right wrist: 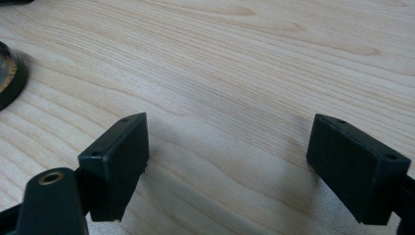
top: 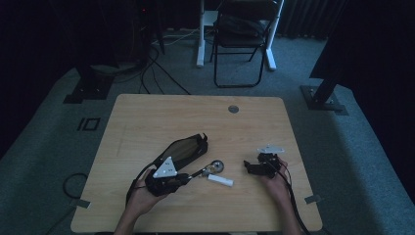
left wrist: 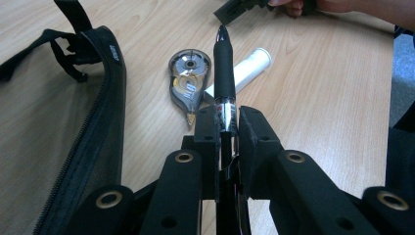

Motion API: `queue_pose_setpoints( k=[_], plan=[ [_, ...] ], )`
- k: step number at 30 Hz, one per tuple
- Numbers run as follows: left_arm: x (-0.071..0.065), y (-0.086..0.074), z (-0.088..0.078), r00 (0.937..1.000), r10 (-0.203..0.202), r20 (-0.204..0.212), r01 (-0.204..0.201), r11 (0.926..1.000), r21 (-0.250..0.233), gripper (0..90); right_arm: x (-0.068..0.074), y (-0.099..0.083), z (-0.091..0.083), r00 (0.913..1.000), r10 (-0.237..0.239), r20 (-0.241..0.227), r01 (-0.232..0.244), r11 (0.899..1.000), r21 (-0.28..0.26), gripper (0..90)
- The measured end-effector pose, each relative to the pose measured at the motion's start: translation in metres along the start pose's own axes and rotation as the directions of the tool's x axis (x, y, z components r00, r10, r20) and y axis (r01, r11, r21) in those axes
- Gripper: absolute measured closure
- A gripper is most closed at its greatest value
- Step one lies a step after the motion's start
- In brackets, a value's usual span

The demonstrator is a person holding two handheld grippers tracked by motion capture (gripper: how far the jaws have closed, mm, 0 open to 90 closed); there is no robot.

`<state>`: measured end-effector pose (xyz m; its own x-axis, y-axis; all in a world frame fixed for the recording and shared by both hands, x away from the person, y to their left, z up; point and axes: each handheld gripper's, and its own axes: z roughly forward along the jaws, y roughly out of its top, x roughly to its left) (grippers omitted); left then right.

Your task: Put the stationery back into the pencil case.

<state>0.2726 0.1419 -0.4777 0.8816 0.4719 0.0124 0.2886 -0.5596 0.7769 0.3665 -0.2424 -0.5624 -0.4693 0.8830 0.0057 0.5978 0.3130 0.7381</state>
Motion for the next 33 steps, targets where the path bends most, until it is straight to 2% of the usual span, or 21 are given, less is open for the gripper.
queue_pose_setpoints(
  k=[21,33],
  plan=[
    [0.008,0.01,-0.022,0.9992,0.005,-0.039,-0.007,0.9989,-0.047,79.6,0.0,0.0,0.0,1.0,0.0,0.0,0.0,1.0,0.0,15.8],
    [0.017,0.017,-0.031,0.9968,0.005,-0.08,-0.011,0.9973,-0.073,79.5,0.0,0.0,0.0,1.0,0.0,0.0,0.0,1.0,0.0,15.8]
  ],
)
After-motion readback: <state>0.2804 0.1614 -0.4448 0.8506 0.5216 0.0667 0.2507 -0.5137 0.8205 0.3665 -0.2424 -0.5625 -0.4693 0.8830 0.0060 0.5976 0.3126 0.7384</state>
